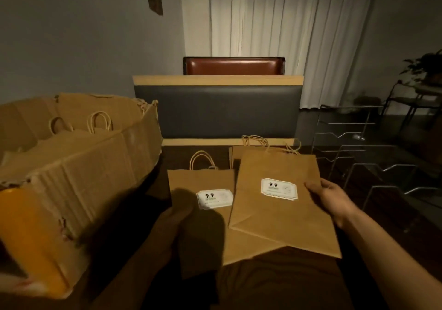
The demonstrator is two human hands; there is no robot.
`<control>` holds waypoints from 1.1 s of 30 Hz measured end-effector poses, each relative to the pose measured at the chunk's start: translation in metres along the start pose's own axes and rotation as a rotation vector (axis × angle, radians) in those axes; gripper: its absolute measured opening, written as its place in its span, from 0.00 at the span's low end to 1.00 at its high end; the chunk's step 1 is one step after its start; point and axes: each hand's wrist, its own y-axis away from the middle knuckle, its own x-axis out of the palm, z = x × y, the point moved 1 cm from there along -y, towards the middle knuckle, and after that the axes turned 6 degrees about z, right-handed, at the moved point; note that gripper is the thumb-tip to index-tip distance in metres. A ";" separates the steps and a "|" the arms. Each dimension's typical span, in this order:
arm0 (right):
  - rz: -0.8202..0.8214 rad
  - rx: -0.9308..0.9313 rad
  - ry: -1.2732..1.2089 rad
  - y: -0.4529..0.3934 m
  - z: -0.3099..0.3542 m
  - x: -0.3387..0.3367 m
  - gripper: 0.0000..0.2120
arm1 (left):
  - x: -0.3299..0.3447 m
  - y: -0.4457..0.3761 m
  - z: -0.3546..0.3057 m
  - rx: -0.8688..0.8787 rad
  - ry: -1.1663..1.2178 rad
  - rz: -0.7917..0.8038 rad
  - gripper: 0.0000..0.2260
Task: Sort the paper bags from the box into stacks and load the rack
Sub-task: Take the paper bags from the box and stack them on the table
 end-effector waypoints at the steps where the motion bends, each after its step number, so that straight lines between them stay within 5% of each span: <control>1: 0.021 0.012 0.014 0.002 0.000 -0.005 0.06 | 0.002 0.001 0.001 0.013 -0.007 0.003 0.10; 13: 0.319 0.180 -0.113 0.028 -0.011 0.062 0.11 | 0.012 -0.001 0.002 0.191 -0.203 0.015 0.09; 17: 0.179 0.147 -0.121 0.027 -0.006 0.055 0.09 | 0.013 0.010 0.003 0.190 0.025 0.048 0.19; 21: 0.086 0.102 -0.222 0.021 0.003 0.021 0.12 | 0.011 0.014 -0.004 0.159 0.090 -0.078 0.04; 29: 0.096 0.101 -0.115 0.036 0.005 0.013 0.11 | 0.008 0.011 -0.009 0.038 0.021 -0.220 0.14; 33: 0.026 0.031 -0.015 0.016 0.036 0.024 0.12 | 0.009 0.014 -0.008 0.011 0.047 -0.184 0.09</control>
